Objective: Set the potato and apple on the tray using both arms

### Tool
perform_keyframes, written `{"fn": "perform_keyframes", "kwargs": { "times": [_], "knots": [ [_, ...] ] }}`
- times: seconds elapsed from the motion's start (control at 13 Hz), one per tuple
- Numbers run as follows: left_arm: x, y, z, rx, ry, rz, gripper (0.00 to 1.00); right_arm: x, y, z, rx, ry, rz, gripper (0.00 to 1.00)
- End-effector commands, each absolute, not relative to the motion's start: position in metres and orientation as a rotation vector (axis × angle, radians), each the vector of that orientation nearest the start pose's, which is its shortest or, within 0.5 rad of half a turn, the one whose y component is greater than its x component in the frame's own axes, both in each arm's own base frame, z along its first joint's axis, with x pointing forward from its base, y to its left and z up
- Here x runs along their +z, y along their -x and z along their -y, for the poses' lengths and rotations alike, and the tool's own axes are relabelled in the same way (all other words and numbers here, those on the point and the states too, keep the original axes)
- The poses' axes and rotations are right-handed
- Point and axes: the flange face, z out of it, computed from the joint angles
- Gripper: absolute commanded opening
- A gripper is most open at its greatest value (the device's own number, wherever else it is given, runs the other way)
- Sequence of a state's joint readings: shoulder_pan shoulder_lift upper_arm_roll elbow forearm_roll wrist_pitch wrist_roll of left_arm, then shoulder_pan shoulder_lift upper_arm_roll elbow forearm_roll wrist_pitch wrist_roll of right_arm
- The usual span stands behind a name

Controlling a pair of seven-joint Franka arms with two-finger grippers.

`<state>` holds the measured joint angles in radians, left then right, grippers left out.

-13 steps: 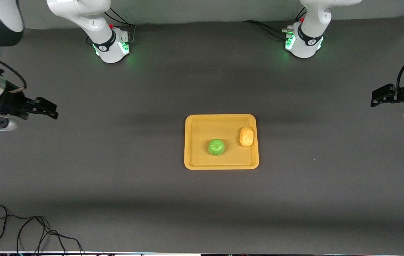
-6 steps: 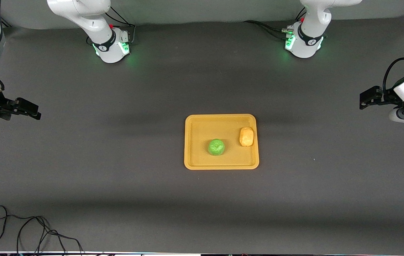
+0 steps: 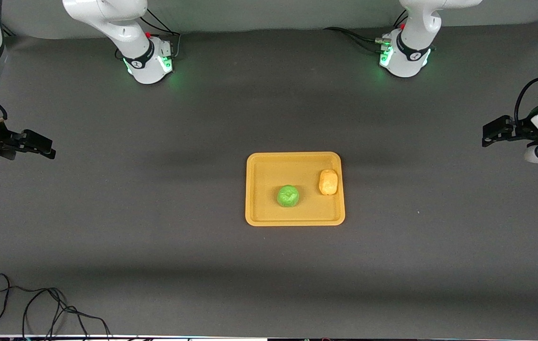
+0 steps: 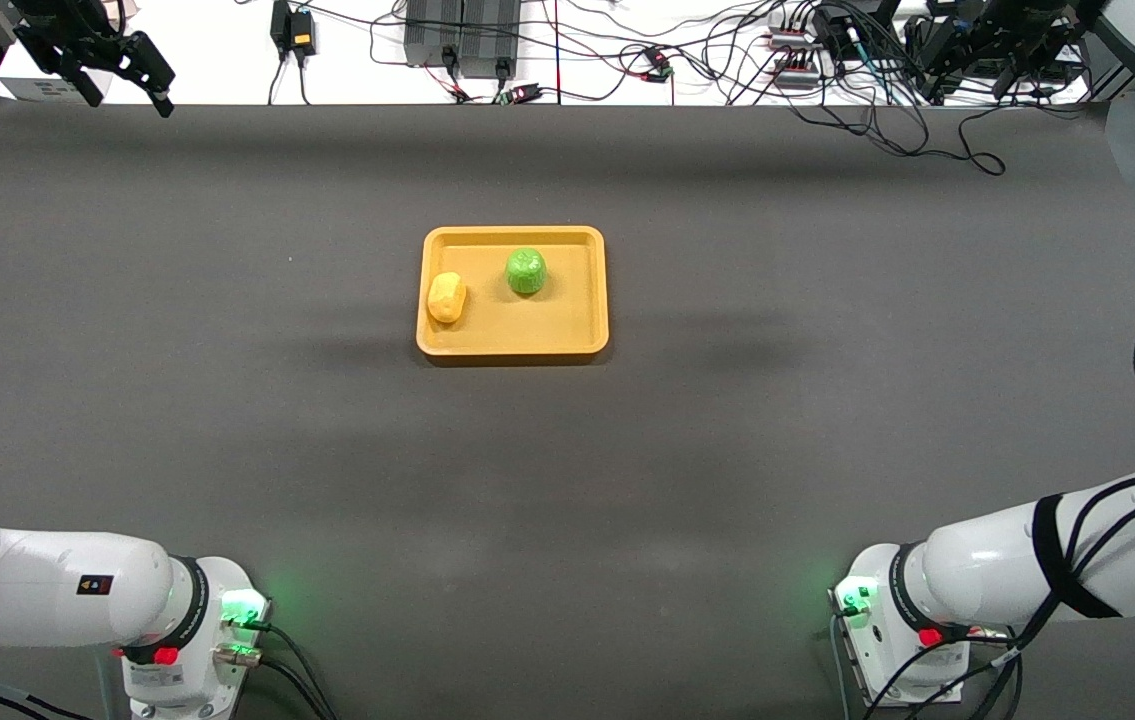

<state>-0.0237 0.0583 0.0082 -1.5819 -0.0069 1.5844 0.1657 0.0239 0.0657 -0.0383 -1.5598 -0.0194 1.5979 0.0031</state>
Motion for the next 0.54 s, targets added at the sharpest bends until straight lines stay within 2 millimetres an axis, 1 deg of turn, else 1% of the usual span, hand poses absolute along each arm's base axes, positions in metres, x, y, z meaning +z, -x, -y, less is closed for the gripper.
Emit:
{"fn": "perform_keyframes", "kwargs": {
  "times": [0.0,0.08,0.46],
  "knots": [
    [0.5908,-0.5739,0.0045,0.064,3.166,-0.251,1.00,0.5960,-0.5649,0.0068,0.095,3.129,-0.013,1.00],
    [0.5901,-0.5747,0.0045,0.062,3.165,-0.256,1.00,0.5965,-0.5640,0.0044,0.099,3.098,-0.004,1.00],
    [0.5902,-0.5765,0.0007,0.042,3.119,-0.270,1.00,0.5986,-0.5641,0.0030,0.094,3.094,-0.001,1.00]
  ]
}}
